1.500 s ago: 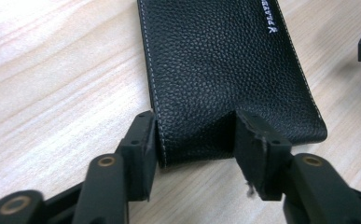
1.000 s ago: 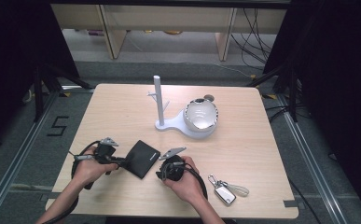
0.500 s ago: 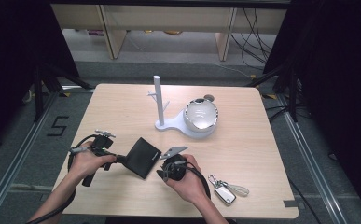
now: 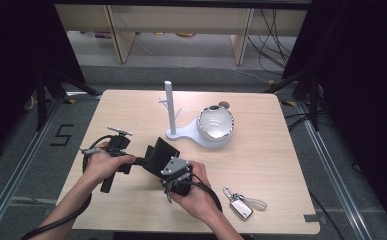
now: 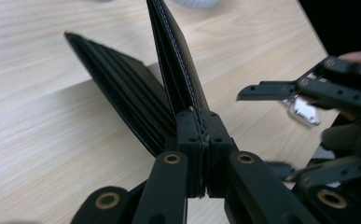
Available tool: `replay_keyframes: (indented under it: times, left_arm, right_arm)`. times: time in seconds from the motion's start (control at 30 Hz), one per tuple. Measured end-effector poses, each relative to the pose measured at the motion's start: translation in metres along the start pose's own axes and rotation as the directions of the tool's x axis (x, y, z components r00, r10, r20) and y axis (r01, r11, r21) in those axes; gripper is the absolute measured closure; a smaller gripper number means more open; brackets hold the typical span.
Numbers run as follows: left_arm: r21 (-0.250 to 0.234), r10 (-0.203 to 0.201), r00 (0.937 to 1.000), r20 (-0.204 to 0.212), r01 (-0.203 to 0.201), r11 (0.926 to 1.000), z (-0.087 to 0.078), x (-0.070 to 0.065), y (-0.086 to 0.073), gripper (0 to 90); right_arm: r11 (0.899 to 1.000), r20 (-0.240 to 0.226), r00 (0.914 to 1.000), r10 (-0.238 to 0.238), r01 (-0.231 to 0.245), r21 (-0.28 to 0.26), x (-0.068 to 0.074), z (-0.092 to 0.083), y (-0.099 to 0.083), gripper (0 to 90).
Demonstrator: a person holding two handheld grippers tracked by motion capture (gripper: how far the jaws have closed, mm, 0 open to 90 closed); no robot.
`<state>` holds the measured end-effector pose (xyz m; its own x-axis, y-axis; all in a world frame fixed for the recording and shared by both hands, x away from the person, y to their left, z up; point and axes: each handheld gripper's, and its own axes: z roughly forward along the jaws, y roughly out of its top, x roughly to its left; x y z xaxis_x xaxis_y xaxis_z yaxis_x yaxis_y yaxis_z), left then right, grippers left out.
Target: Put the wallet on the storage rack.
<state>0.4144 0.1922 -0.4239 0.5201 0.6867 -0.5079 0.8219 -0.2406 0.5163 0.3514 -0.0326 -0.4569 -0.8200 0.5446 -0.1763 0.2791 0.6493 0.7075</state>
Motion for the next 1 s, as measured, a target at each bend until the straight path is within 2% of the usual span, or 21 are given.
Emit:
replay_keyframes:
  times: [0.03,0.07,0.1,0.17,0.2,0.33,0.37,0.4,0.43,0.47,0.5,0.53,0.63,0.7,0.73,0.77,0.8,0.87,0.9,0.93,1.0]
  left_arm:
    - [-0.030,-0.032,0.9995,0.004,0.032,0.9990,0.002,-0.003,0.001,88.0]
    - [-0.009,-0.004,0.9999,0.012,0.004,1.0000,0.002,-0.002,0.003,88.0]
    - [-0.039,-0.052,0.9984,0.021,0.052,0.9979,0.004,-0.006,0.003,88.0]
    - [-0.021,-0.035,0.9980,0.052,0.036,0.9991,0.005,-0.006,0.005,88.0]
    - [-0.024,-0.030,0.9987,0.041,0.031,0.9992,0.006,-0.008,0.006,88.0]
    - [-0.054,-0.032,0.9976,0.062,0.035,0.9979,0.009,-0.014,0.008,88.0]
    - [-0.035,-0.024,0.9984,0.052,0.026,0.9991,0.009,-0.015,0.009,88.0]
    - [-0.041,-0.039,0.9963,0.076,0.042,0.9983,0.010,-0.016,0.009,88.0]
    - [-0.032,-0.018,0.9965,0.082,0.021,0.9993,0.011,-0.015,0.009,88.0]
    - [-0.040,-0.019,0.9968,0.078,0.022,0.9989,0.012,-0.016,0.009,88.0]
    - [-0.039,-0.052,0.9952,0.083,0.055,0.9977,0.013,-0.018,0.008,88.0]
    - [-0.049,-0.063,0.9936,0.094,0.068,0.9965,0.014,-0.019,0.007,88.0]
    - [-0.057,-0.066,0.9914,0.113,0.073,0.9957,0.016,-0.019,0.006,88.0]
    - [-0.040,-0.078,0.9891,0.125,0.084,0.9957,0.015,-0.019,0.007,87.8]
    - [-0.051,-0.081,0.9888,0.125,0.088,0.9948,0.015,-0.019,0.007,87.8]
    - [-0.049,-0.078,0.9875,0.136,0.086,0.9951,0.015,-0.019,0.007,87.6]
    - [-0.065,-0.068,0.9896,0.127,0.076,0.9950,0.015,-0.020,0.007,87.4]
    - [-0.068,-0.042,0.9924,0.116,0.050,0.9964,0.014,-0.021,0.008,84.7]
    - [-0.088,-0.023,0.9935,0.112,0.033,0.9955,0.013,-0.021,0.009,81.4]
    - [-0.087,0.010,0.9934,0.114,0.000,0.9962,0.012,-0.021,0.011,76.2]
    - [-0.131,0.065,0.9943,0.085,-0.053,0.9900,0.010,-0.022,0.013,70.0]
  right_arm:
    - [1.000,0.024,0.9997,-0.010,0.010,-0.011,0.002,0.001,0.000,39.1]
    - [1.000,0.033,0.9992,-0.021,0.021,-0.011,0.003,0.000,-0.001,37.3]
    - [0.999,0.048,0.9983,-0.035,0.036,-0.019,0.004,0.002,-0.001,35.7]
    - [0.997,0.079,0.9942,-0.073,0.074,-0.021,0.004,0.004,-0.002,33.7]
    - [0.997,0.083,0.9937,-0.075,0.077,-0.014,0.005,0.005,-0.002,33.1]
    - [0.995,0.123,0.9872,-0.101,0.103,-0.011,0.004,0.015,-0.006,32.2]
    - [0.994,0.130,0.9861,-0.103,0.105,-0.009,0.004,0.017,-0.007,32.3]
    - [0.995,0.135,0.9862,-0.095,0.097,-0.004,0.005,0.018,-0.008,32.8]
    - [0.994,0.160,0.9816,-0.104,0.108,-0.015,0.004,0.020,-0.009,34.1]
    - [0.994,0.163,0.9813,-0.101,0.105,-0.013,0.004,0.020,-0.009,35.9]
    - [0.995,0.173,0.9802,-0.096,0.101,-0.017,0.003,0.020,-0.010,38.7]
    - [0.994,0.187,0.9774,-0.098,0.104,-0.022,0.002,0.020,-0.010,42.2]
    - [0.995,0.199,0.9763,-0.085,0.092,-0.027,0.000,0.017,-0.012,51.8]
    - [0.995,0.199,0.9762,-0.087,0.093,-0.023,-0.001,0.015,-0.012,56.8]
    - [0.995,0.193,0.9769,-0.091,0.097,-0.021,-0.002,0.014,-0.012,60.5]
    - [0.995,0.191,0.9770,-0.094,0.100,-0.020,-0.002,0.012,-0.011,62.8]
    - [0.996,0.189,0.9782,-0.086,0.091,-0.018,-0.001,0.011,-0.011,63.7]
    - [0.995,0.187,0.9774,-0.098,0.103,-0.018,-0.004,0.009,-0.010,69.3]
    - [0.995,0.183,0.9783,-0.097,0.101,-0.011,-0.003,0.007,-0.010,72.5]
    - [0.995,0.182,0.9785,-0.097,0.100,-0.009,-0.003,0.006,-0.010,75.8]
    - [0.994,0.172,0.9792,-0.107,0.112,-0.015,-0.005,0.004,-0.008,77.6]
